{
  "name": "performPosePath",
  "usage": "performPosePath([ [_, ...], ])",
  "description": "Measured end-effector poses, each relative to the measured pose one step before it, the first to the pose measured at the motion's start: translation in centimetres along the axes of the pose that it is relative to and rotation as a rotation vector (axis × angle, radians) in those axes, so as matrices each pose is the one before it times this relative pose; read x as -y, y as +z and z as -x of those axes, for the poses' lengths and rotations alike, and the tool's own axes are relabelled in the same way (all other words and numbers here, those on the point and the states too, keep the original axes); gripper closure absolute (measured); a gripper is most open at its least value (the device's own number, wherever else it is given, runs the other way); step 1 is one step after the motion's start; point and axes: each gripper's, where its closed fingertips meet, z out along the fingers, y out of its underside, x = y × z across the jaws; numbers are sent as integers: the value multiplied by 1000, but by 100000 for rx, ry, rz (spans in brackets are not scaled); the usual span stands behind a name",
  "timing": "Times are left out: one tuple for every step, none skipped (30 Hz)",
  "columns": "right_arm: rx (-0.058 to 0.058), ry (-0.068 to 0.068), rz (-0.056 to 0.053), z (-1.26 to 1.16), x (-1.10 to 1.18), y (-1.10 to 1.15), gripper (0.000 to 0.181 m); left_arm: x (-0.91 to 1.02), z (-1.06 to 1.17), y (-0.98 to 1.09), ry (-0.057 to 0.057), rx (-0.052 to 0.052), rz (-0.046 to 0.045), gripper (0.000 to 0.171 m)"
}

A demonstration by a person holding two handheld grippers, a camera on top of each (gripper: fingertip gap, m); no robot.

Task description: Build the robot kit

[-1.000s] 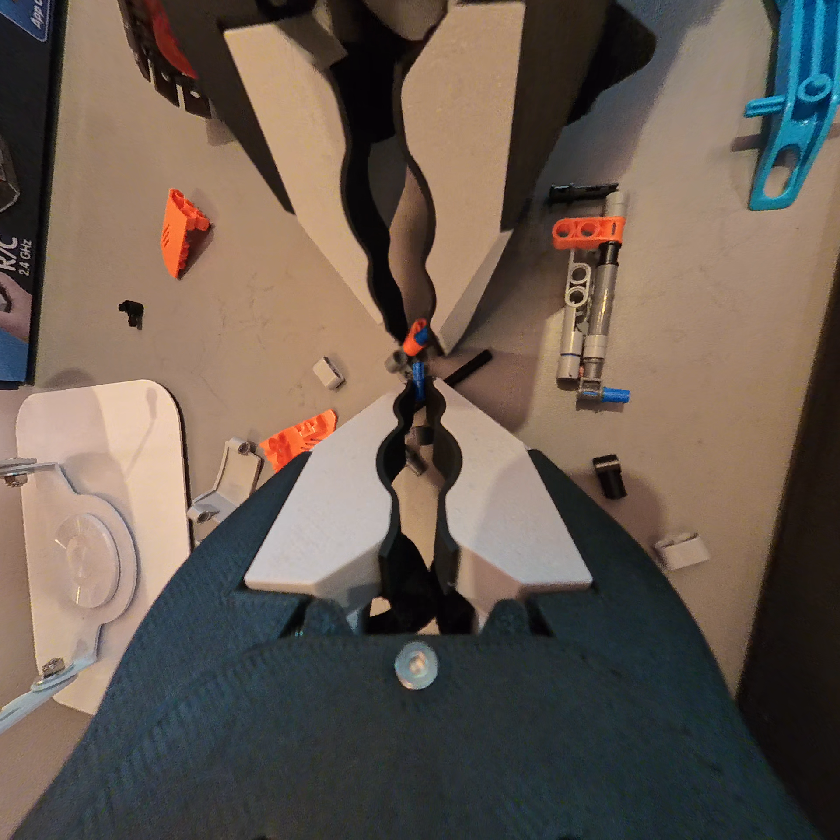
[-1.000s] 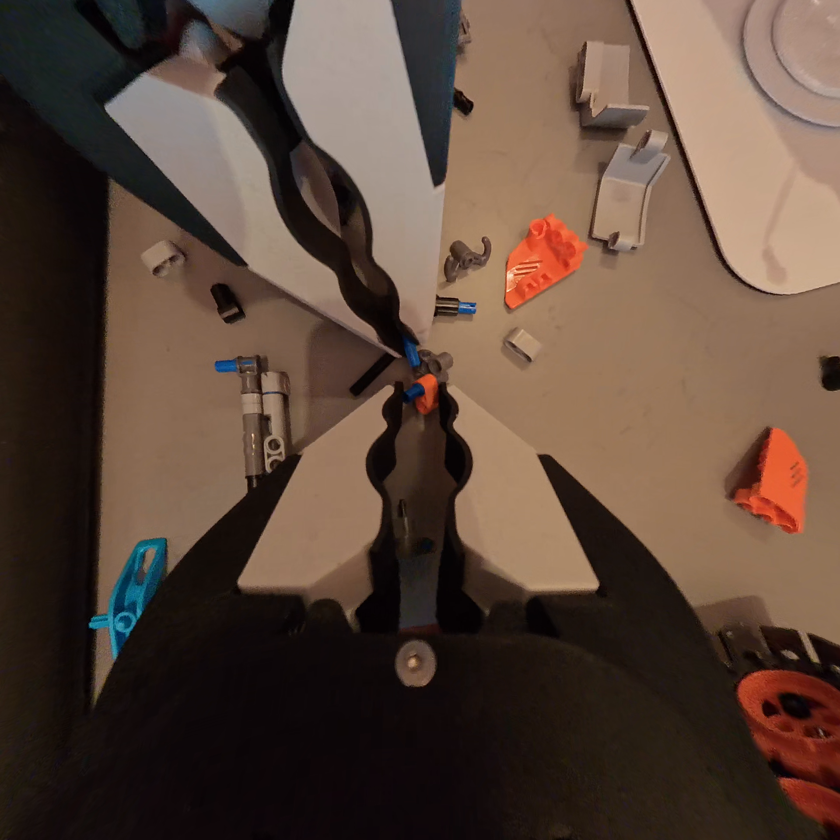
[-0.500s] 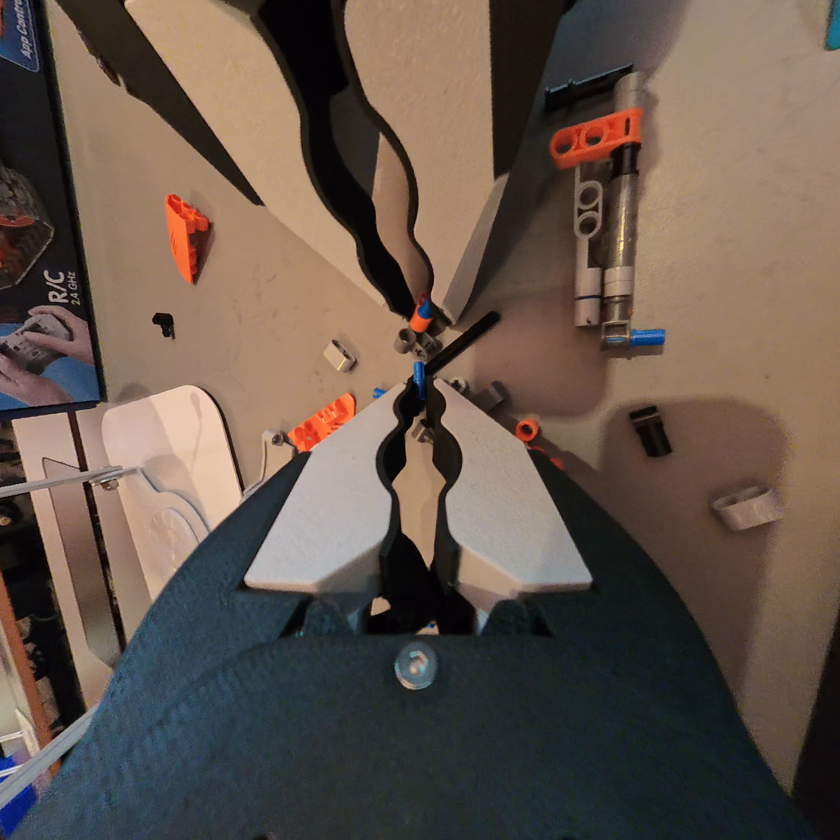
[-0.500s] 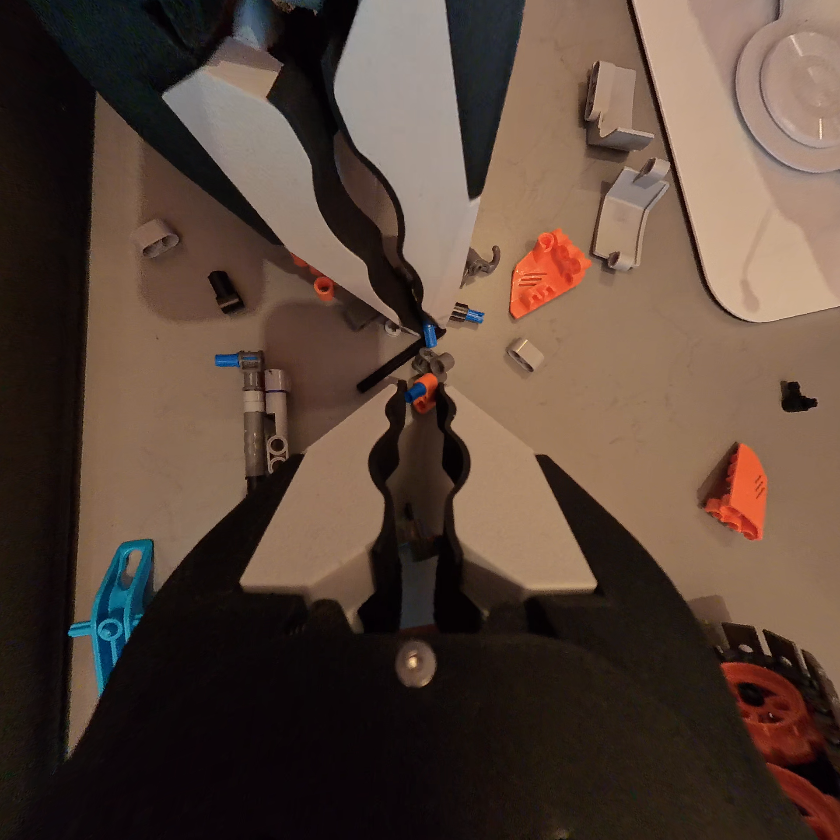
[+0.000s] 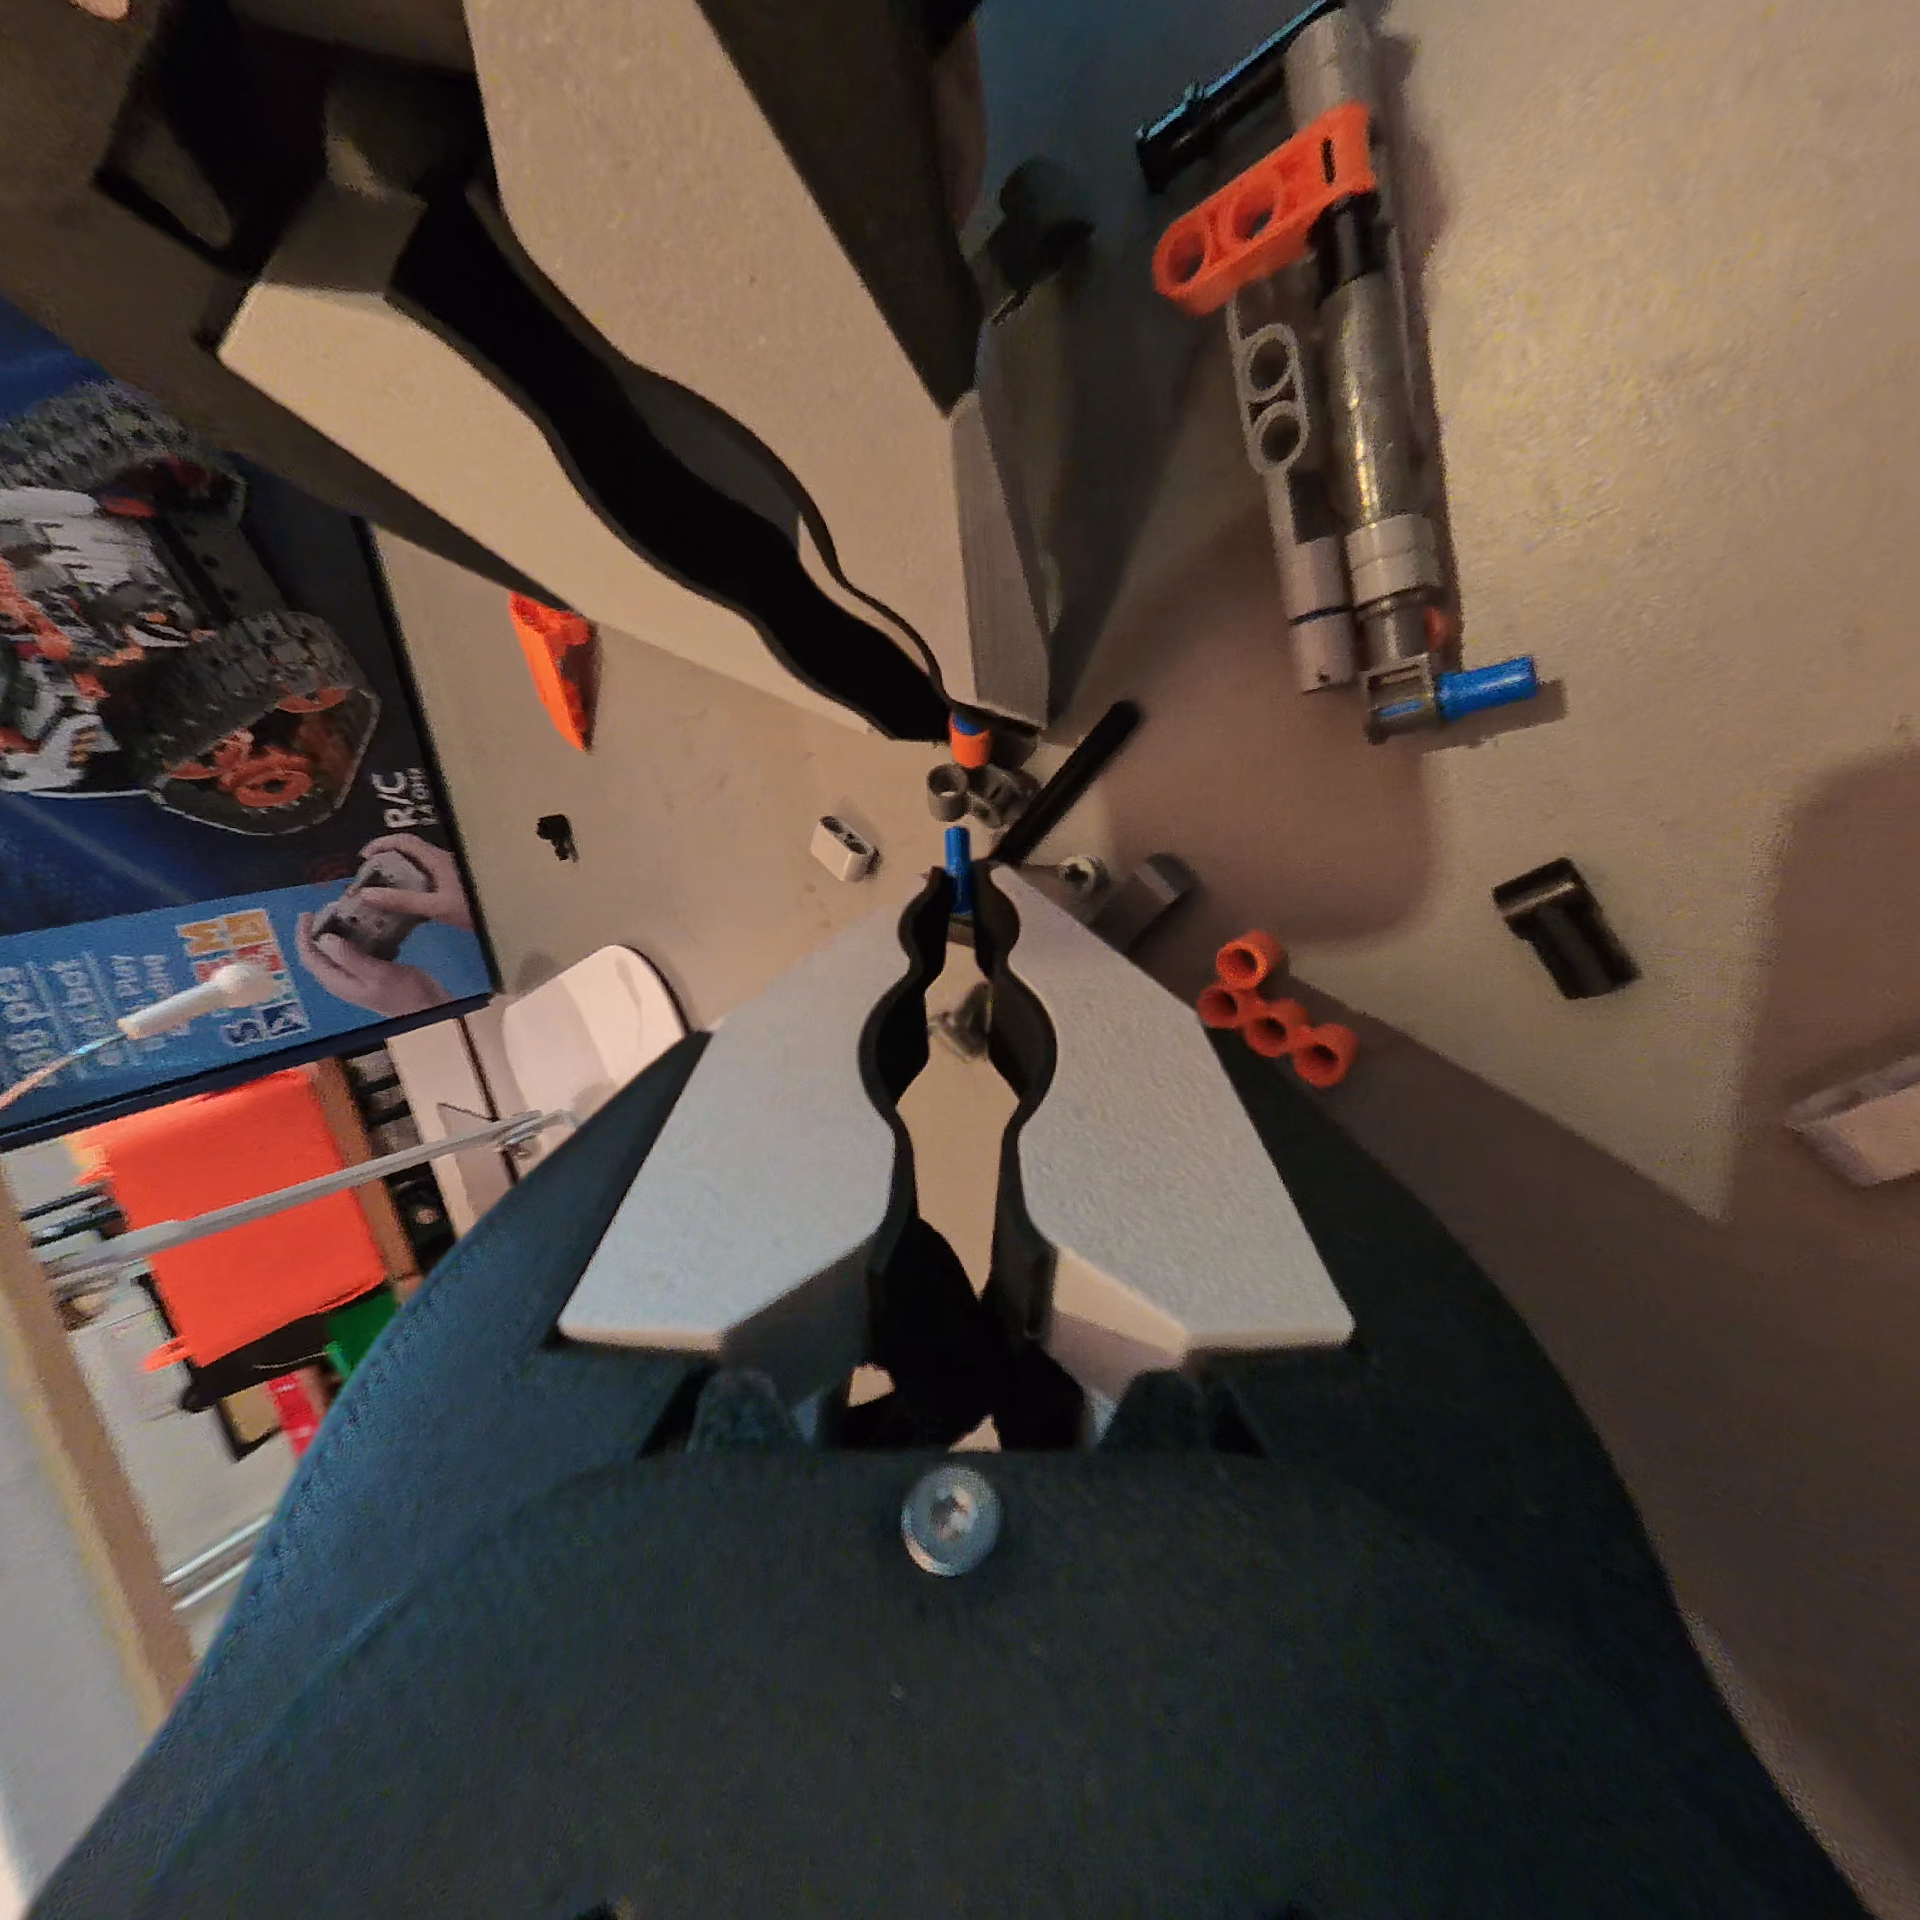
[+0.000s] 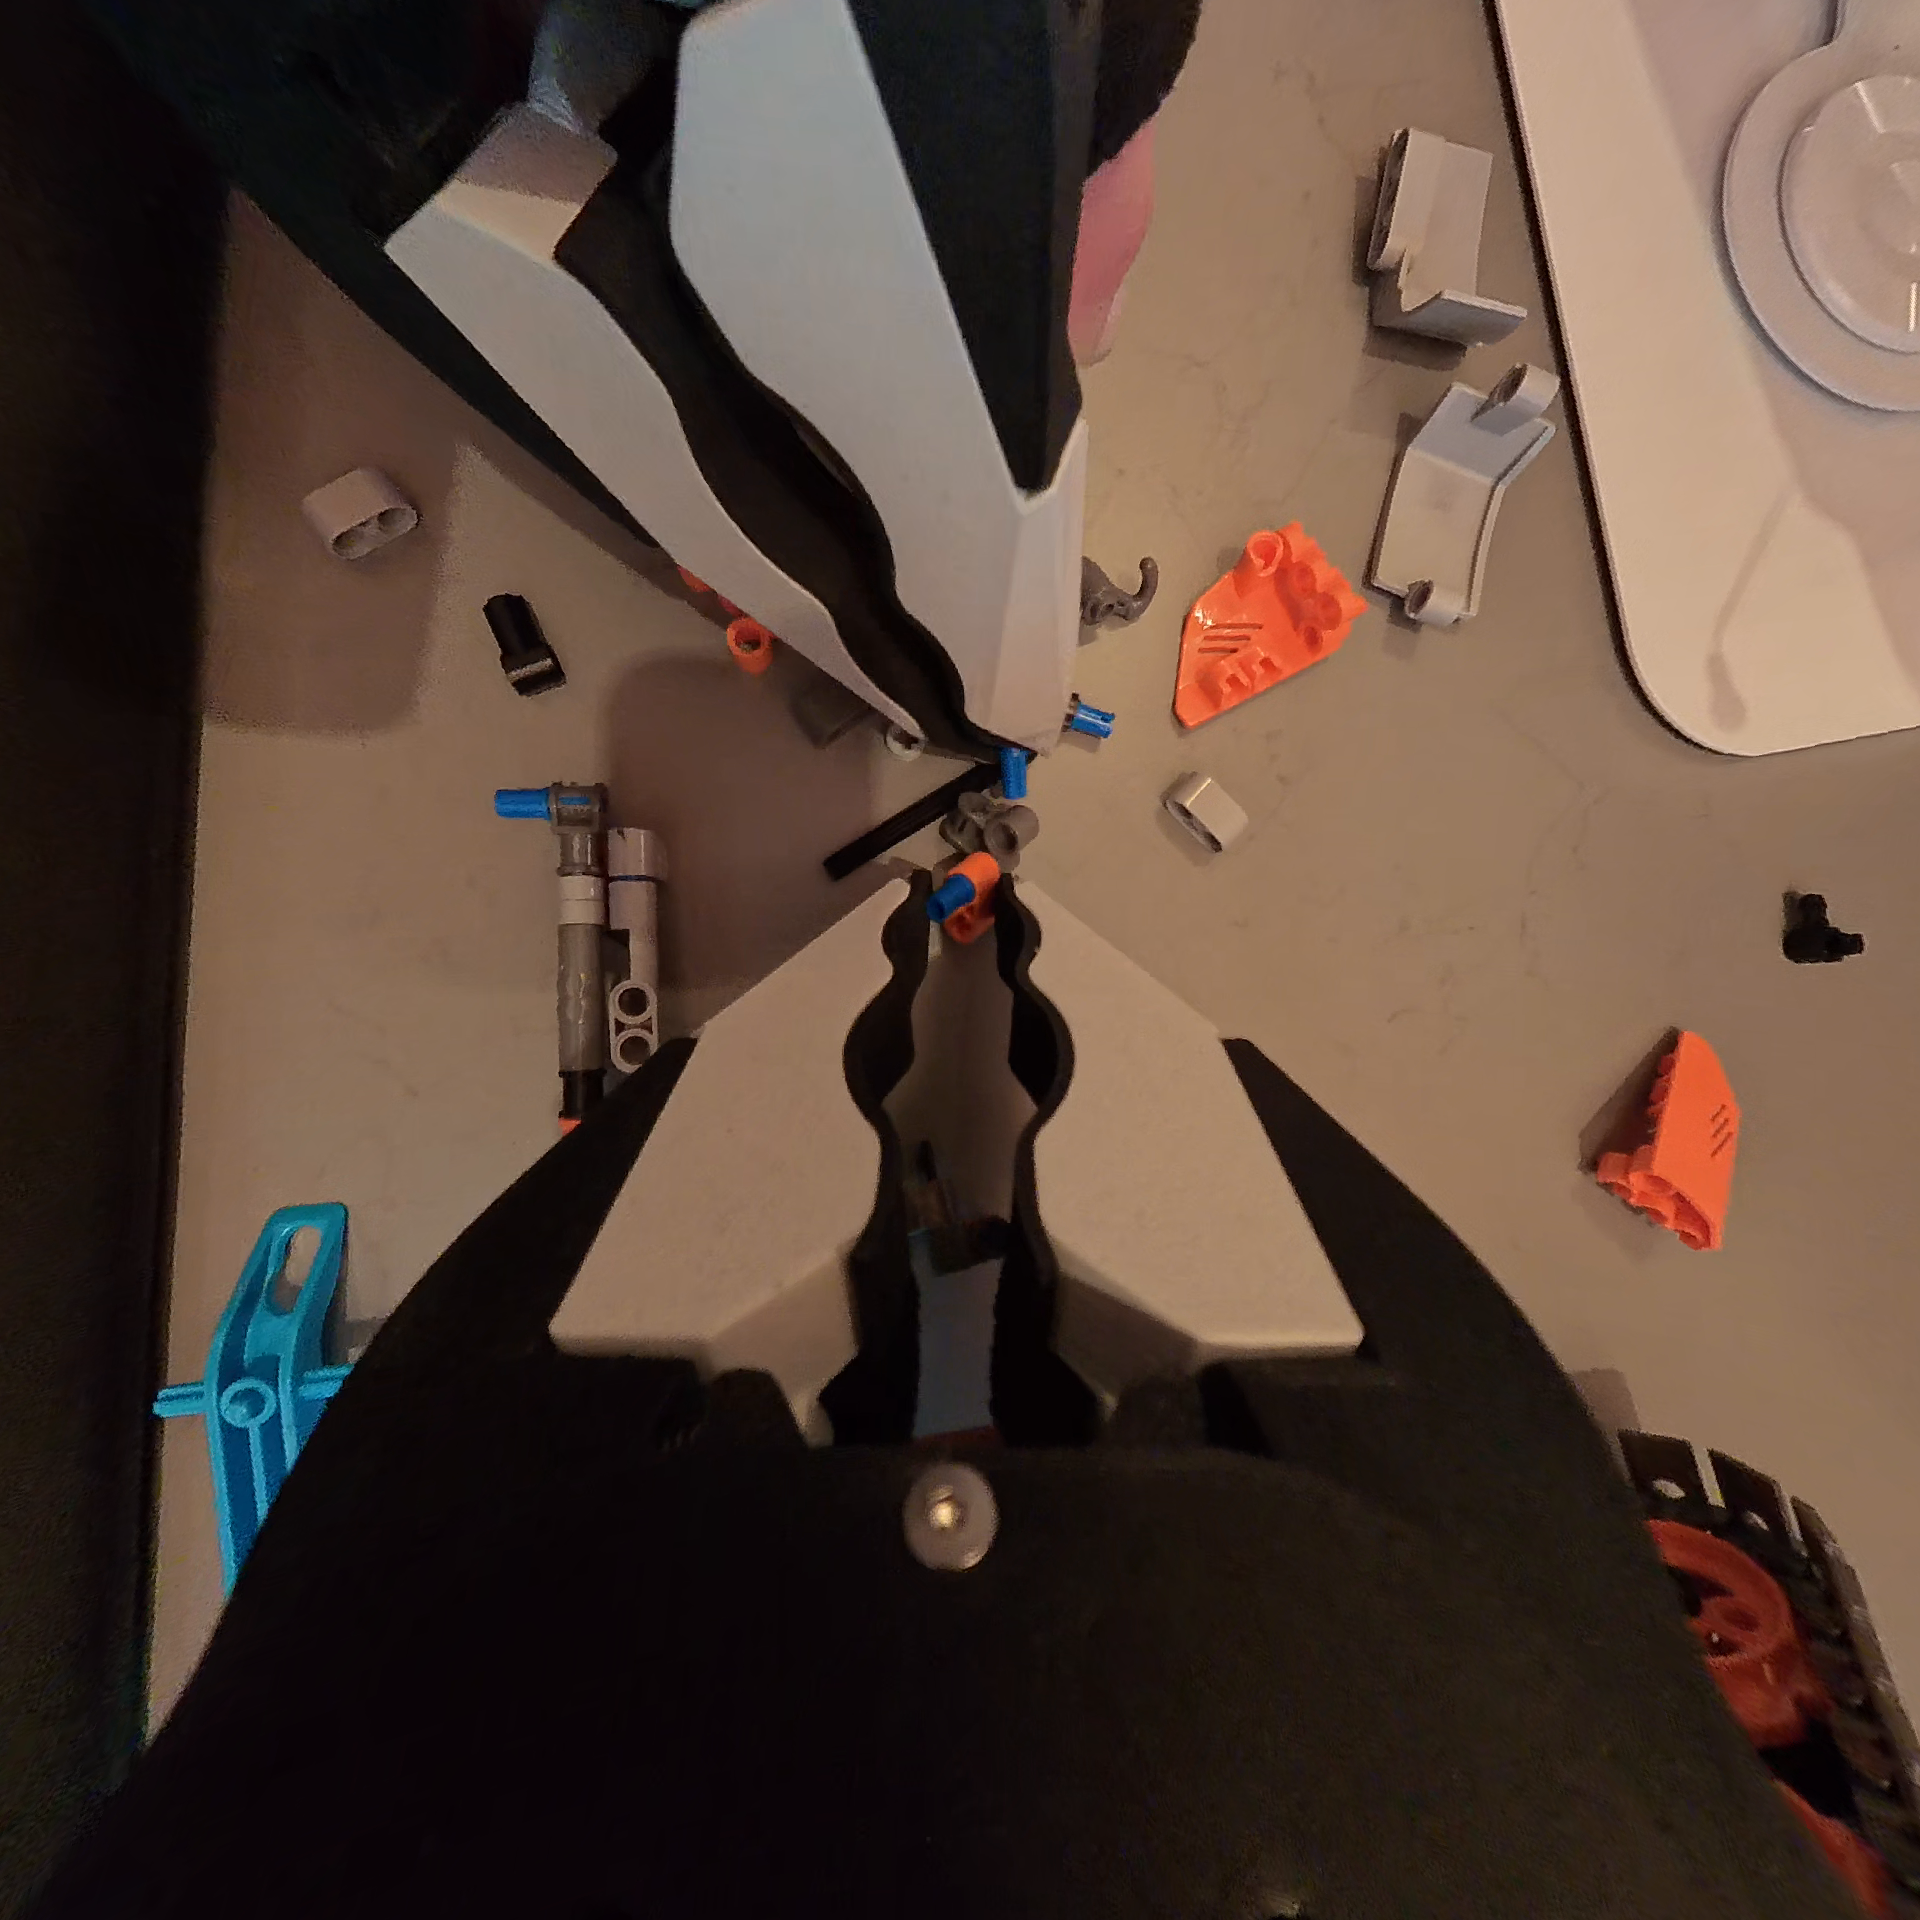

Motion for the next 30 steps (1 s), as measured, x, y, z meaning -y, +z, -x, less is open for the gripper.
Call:
performPosePath([
  [211,13,-41,-11,16,5,171,183,31,-103,1853,889,-643,169],
  [292,-30,8,-11,-5,5,171,257,-34,-134,1219,345,-1056,169],
  [267,112,-33,-16,-3,-5,171,19,84,-66,1943,1213,413,169],
  [198,135,-103,-12,2,7,172,-65,43,-10,2584,1125,847,169],
  [99,-230,-49,-12,-2,-1,172,41,-265,10,1553,-1011,-54,169],
  [63,-276,-13,-10,-14,-11,172,32,-74,-8,779,-133,-156,169],
  [179,54,-93,-11,-15,-7,172,22,66,2,1550,577,-87,169],
  [223,69,-34,5,-8,-14,172,46,1,-3,1322,-11,-142,169],
  [163,-153,17,12,-10,-7,172,46,-8,-26,1199,-255,-148,169],
  [109,-130,-24,6,3,2,172,5,-46,-9,1005,-570,276,169],
  [137,123,-73,5,28,-3,172,5,0,-19,2026,-68,332,170],
  [175,41,-146,4,44,-6,172,-15,-65,-20,1313,-782,463,170],
  [242,-42,-158,16,53,-14,172,28,-48,-38,1368,-865,270,170],
  [302,48,-232,19,68,-16,172,-54,-51,-5,2419,-611,841,170],
  [231,141,-313,-18,103,-25,172,-31,-142,7,2453,-1092,1050,170],
  [233,12,-328,-19,102,-53,173,46,-110,-11,2316,-902,704,170],
  [480,36,-135,11,54,-56,174,83,-58,-1,2398,-517,453,170],
  [438,192,-82,10,4,-53,175,46,12,74,1294,-360,667,169],
  [201,401,-236,-12,-21,-14,175,34,26,12,1026,-370,485,170],
  [147,518,-576,-10,5,5,175,43,-22,-6,404,-710,21,170],
  [16,572,-539,-5,-6,-6,175,-7,-6,-1,-525,-604,60,169],
  [-64,201,-270,17,-15,-11,175,32,-14,0,-908,-427,-517,169],
  [-80,-23,-167,28,-19,-14,175,58,-12,-7,-1047,-341,-940,170],
  [-144,44,-315,15,-13,-2,175,53,-25,-11,-608,-169,-945,170],
  [-90,405,-457,-2,3,12,175,7,6,3,-990,-28,-543,170],
  [-6,376,-453,-22,-7,7,175,16,0,14,-592,107,-582,170],
  [-159,9,-391,-10,12,17,175,27,-17,-4,-376,79,-650,170],
  [-337,-383,-206,-12,-3,6,175,2,-3,8,-789,-144,-705,170],
  [-266,-439,-71,3,-7,-6,175,7,-3,3,-1175,-480,-1101,170],
  [11,-195,-118,39,-2,-1,175,34,-25,-16,-806,-482,-1408,170],
])
